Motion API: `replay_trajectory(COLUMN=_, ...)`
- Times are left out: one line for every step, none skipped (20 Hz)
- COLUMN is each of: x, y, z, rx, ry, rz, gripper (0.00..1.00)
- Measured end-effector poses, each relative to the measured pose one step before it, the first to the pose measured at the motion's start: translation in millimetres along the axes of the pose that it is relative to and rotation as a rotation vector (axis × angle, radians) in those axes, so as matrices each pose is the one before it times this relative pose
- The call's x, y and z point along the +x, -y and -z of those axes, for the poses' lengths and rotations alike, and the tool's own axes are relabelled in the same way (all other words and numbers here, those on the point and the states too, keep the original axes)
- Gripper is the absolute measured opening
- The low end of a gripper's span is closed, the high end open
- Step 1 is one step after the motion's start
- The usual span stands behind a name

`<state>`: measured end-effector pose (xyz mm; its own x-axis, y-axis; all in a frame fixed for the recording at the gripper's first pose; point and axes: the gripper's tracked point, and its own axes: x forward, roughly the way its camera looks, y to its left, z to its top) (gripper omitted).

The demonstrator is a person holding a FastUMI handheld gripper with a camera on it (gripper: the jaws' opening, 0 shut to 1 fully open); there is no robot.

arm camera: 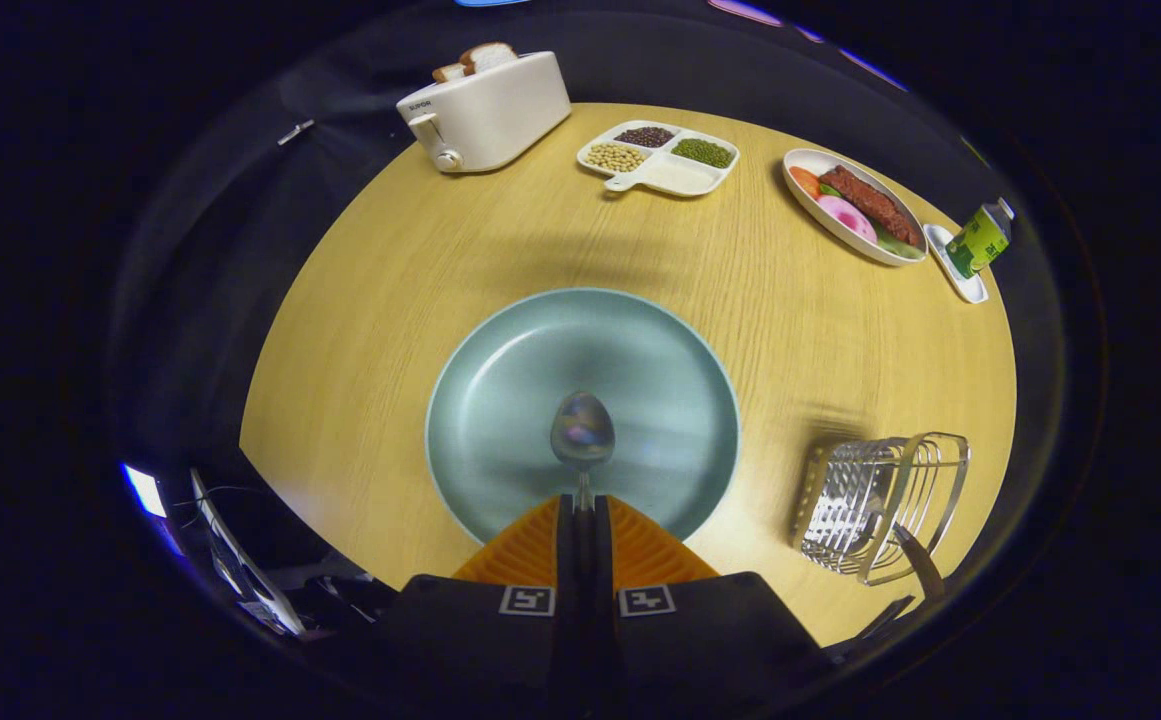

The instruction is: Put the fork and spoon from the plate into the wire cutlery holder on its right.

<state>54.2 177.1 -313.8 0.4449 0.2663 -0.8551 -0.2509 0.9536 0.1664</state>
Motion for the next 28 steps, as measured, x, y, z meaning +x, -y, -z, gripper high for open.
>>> replay_trajectory(x=-1.61, y=9.00, z=3.99, rx=0.00296, ry=-0.01522, rz=0.00675, gripper=0.08)
replay_trajectory(x=-1.85, y=4.94, z=2.96, rx=0.01671, ry=-0.00657, rz=-0.00529, gripper=0.08)
replay_trajectory(x=-1.96, y=3.31, z=0.70, rx=0.02281, ry=0.00039, rz=-0.00766, gripper=0.08)
replay_trajectory(x=-3.61, y=2.91, z=-0.79, rx=0.01593, ry=0.00404, rz=-0.00706, gripper=0.08)
replay_trajectory(x=-4.67, y=2.27, z=-2.07, rx=0.00713, ry=0.00594, rz=-0.00618, gripper=0.08)
replay_trajectory(x=-5.93, y=1.77, z=-0.66, rx=0.00091, ry=0.00448, rz=-0.00598, gripper=0.08)
replay_trajectory(x=-5.40, y=1.48, z=-1.96, rx=-0.00435, ry=0.00347, rz=-0.00760, gripper=0.08)
replay_trajectory(x=-7.74, y=0.88, z=-2.33, rx=-0.00505, ry=0.00671, rz=-0.00868, gripper=0.09)
replay_trajectory(x=-10.18, y=-0.15, z=-2.84, rx=-0.01083, ry=0.00417, rz=-0.01107, gripper=0.09)
replay_trajectory(x=-11.72, y=2.73, z=-1.64, rx=-0.01729, ry=0.00230, rz=-0.01032, gripper=0.08)
replay_trajectory(x=-13.23, y=4.05, z=-2.12, rx=-0.02283, ry=0.00101, rz=-0.00484, gripper=0.08)
replay_trajectory(x=-13.15, y=7.60, z=-0.69, rx=-0.02955, ry=-0.00475, rz=0.00181, gripper=0.08)
replay_trajectory(x=-17.18, y=6.43, z=-5.57, rx=-0.02750, ry=-0.01058, rz=0.00862, gripper=0.08)
replay_trajectory(x=-14.08, y=11.83, z=2.40, rx=-0.02459, ry=-0.01331, rz=0.01212, gripper=0.08)
replay_trajectory(x=-11.85, y=12.60, z=1.95, rx=-0.01494, ry=-0.01414, rz=0.01087, gripper=0.09)
replay_trajectory(x=-10.00, y=12.13, z=1.90, rx=-0.00650, ry=-0.01273, rz=0.01052, gripper=0.08)
replay_trajectory(x=-8.48, y=12.56, z=2.02, rx=-0.00282, ry=-0.01790, rz=0.01090, gripper=0.08)
replay_trajectory(x=-5.88, y=12.75, z=2.05, rx=-0.00159, ry=-0.01616, rz=0.01117, gripper=0.08)
replay_trajectory(x=-4.94, y=11.36, z=2.22, rx=-0.00192, ry=-0.01825, rz=0.00939, gripper=0.08)
replay_trajectory(x=-2.97, y=9.23, z=2.72, rx=-0.00303, ry=-0.02582, rz=0.00667, gripper=0.08)
replay_trajectory(x=-0.84, y=7.51, z=3.97, rx=-0.00871, ry=-0.03260, rz=0.00345, gripper=0.08)
replay_trajectory(x=2.75, y=5.30, z=5.68, rx=-0.01289, ry=-0.04500, rz=0.00041, gripper=0.08)
replay_trajectory(x=3.84, y=5.76, z=4.76, rx=-0.01105, ry=-0.04137, rz=0.00447, gripper=0.08)
replay_trajectory(x=2.39, y=4.95, z=3.53, rx=-0.01890, ry=-0.03867, rz=0.00891, gripper=0.08)
replay_trajectory(x=4.60, y=6.33, z=1.07, rx=-0.01903, ry=-0.03150, rz=0.01650, gripper=0.08)
replay_trajectory(x=5.65, y=5.20, z=0.54, rx=-0.01543, ry=-0.03137, rz=0.01772, gripper=0.08)
replay_trajectory(x=3.35, y=2.40, z=-0.83, rx=-0.01407, ry=-0.02642, rz=0.01169, gripper=0.08)
replay_trajectory(x=4.72, y=2.26, z=-1.83, rx=-0.00651, ry=-0.02207, rz=0.00724, gripper=0.08)
